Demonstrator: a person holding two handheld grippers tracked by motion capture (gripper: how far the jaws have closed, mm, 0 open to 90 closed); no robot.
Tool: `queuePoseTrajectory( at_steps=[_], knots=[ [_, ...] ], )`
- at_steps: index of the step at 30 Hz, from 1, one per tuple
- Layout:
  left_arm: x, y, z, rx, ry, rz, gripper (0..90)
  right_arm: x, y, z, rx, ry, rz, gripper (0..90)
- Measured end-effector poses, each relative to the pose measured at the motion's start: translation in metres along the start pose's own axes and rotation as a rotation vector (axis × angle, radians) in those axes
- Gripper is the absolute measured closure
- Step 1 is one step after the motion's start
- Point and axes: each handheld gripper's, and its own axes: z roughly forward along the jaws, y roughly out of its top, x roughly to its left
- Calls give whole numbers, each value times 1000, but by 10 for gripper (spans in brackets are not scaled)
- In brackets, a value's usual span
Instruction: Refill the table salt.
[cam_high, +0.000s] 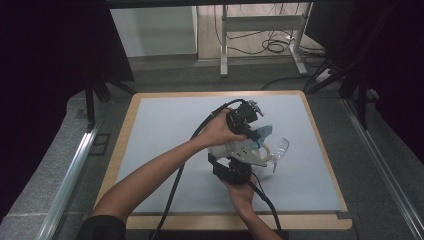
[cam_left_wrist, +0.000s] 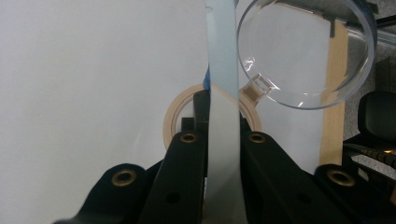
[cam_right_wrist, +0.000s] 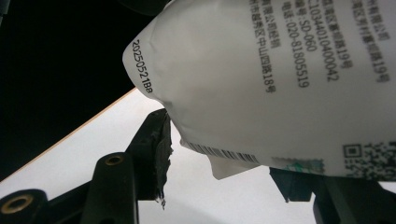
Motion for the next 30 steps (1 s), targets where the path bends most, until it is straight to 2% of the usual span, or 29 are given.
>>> queuePoseTrajectory(
  at_steps=[30],
  knots=[
    [1, -1, 4, 23, 5, 0, 900, -1, -3, 2, 2, 7, -8, 450]
  ],
)
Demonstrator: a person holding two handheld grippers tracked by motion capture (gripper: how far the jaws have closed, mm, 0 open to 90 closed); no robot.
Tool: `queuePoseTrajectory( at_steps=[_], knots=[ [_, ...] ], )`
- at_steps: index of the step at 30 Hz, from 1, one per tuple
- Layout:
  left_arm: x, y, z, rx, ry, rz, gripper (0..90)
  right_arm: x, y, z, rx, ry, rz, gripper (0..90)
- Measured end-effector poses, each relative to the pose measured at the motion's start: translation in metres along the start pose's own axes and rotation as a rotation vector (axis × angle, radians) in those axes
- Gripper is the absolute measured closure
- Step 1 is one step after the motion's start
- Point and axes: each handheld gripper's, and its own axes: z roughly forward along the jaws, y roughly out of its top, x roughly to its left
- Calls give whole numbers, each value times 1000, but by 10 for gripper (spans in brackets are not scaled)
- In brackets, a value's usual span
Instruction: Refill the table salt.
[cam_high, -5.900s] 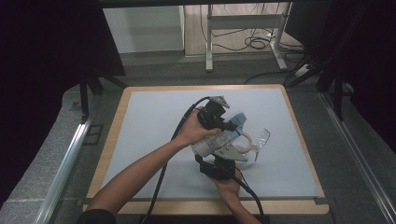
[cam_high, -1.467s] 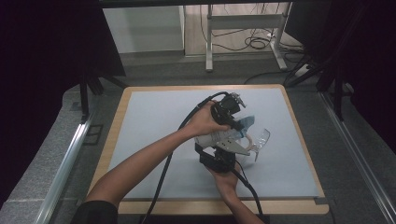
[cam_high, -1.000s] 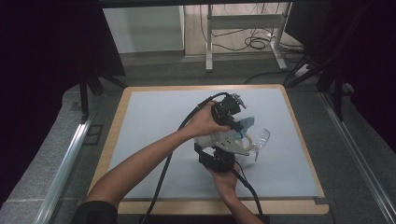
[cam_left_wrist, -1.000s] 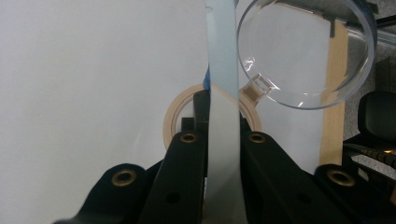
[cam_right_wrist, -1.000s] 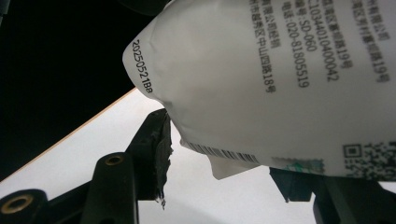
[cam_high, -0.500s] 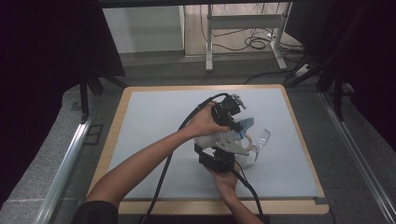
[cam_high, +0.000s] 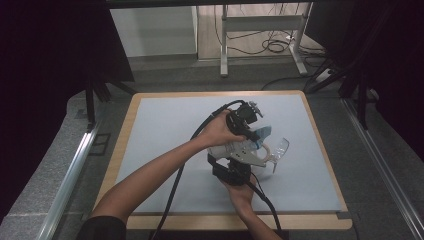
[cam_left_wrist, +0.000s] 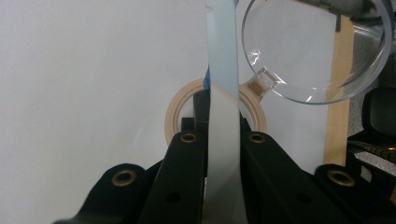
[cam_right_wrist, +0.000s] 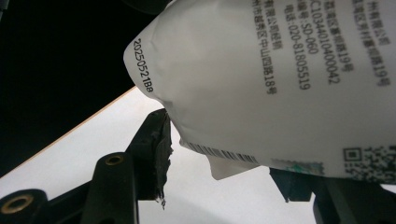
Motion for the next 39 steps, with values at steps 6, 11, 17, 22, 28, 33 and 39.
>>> queuePoseTrajectory(
  at_steps=[6, 11, 17, 22, 28, 33, 39],
  knots=[
    [0, 0, 0, 7, 3, 2, 900, 1, 0, 1, -1, 2, 5, 450],
    [0, 0, 0, 11, 6, 3, 900, 1, 1, 1, -5, 4, 11, 450],
    [0, 1, 0, 15, 8, 6, 900, 1, 1, 1, -5, 5, 12, 450],
    [0, 2, 0, 19, 8, 8, 900, 0, 1, 1, -6, 4, 14, 450],
    [0, 3, 1, 22, 9, 5, 900, 0, 2, 0, -7, 3, 16, 450],
    [-1, 3, 1, 23, 11, 5, 900, 0, 2, 0, -8, 3, 17, 450],
    [-1, 3, 1, 28, 13, 6, 900, 0, 2, 1, -7, 3, 17, 450]
  ],
)
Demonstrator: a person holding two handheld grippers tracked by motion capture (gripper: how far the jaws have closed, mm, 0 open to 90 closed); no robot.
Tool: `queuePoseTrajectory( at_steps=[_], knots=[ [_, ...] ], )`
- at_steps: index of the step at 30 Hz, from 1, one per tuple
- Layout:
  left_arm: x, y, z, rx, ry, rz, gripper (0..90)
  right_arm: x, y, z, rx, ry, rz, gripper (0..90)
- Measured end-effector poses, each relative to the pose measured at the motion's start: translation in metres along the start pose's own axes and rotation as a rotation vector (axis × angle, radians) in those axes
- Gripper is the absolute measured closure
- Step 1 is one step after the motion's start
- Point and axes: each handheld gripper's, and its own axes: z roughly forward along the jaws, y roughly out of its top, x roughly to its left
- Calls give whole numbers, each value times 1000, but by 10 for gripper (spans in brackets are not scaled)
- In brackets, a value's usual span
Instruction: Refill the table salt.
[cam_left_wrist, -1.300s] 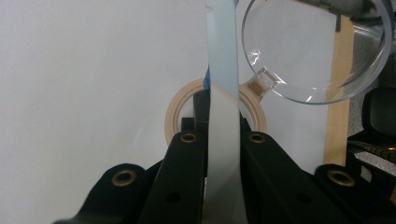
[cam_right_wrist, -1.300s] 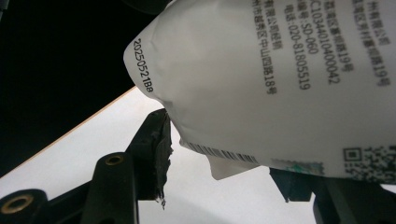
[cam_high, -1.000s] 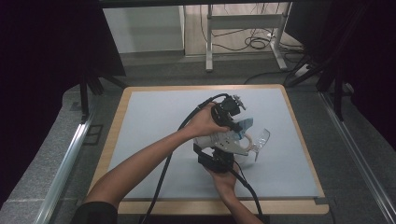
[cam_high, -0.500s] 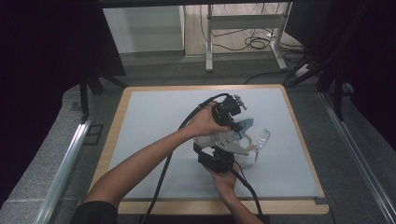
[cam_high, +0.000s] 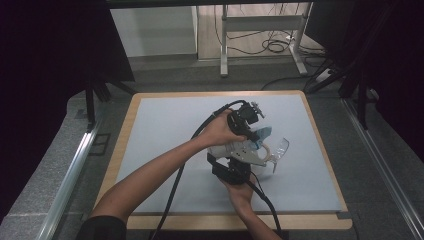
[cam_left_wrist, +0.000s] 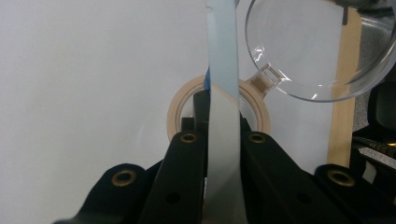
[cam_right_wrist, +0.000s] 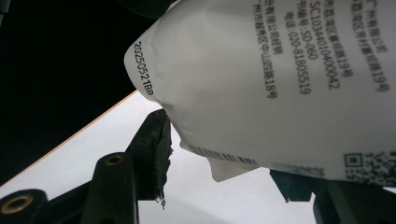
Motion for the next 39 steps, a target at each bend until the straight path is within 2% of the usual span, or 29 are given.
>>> queuePoseTrajectory(
  at_steps=[39],
  knots=[
    [0, 1, 3, 9, 5, 3, 900, 0, 1, 0, -5, -8, 7, 450]
  ],
)
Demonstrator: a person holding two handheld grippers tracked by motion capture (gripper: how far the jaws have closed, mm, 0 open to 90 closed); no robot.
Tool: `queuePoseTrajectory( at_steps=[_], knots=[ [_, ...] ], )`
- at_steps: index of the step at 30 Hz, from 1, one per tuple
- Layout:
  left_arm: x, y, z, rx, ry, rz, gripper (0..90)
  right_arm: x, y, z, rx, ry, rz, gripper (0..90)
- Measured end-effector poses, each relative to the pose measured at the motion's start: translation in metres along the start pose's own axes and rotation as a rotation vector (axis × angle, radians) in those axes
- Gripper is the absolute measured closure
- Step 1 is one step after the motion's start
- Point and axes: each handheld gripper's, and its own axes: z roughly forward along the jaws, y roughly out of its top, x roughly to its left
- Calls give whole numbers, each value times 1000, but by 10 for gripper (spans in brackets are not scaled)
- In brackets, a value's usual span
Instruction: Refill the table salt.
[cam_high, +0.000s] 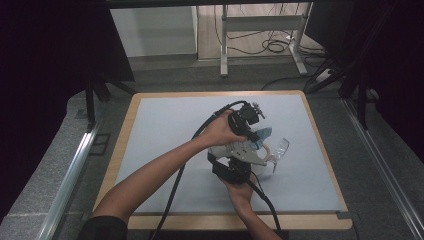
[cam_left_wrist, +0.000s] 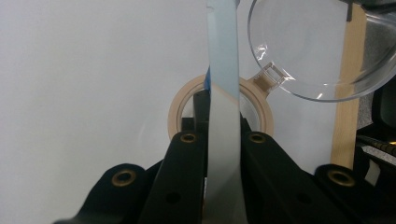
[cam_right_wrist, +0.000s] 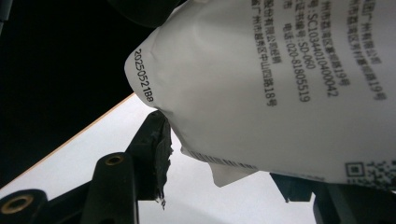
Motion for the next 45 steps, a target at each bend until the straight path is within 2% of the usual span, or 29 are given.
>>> queuePoseTrajectory(
  at_steps=[45],
  knots=[
    [-2, 5, 0, 18, 8, 12, 900, 0, 3, -1, -20, -5, 8, 450]
  ],
)
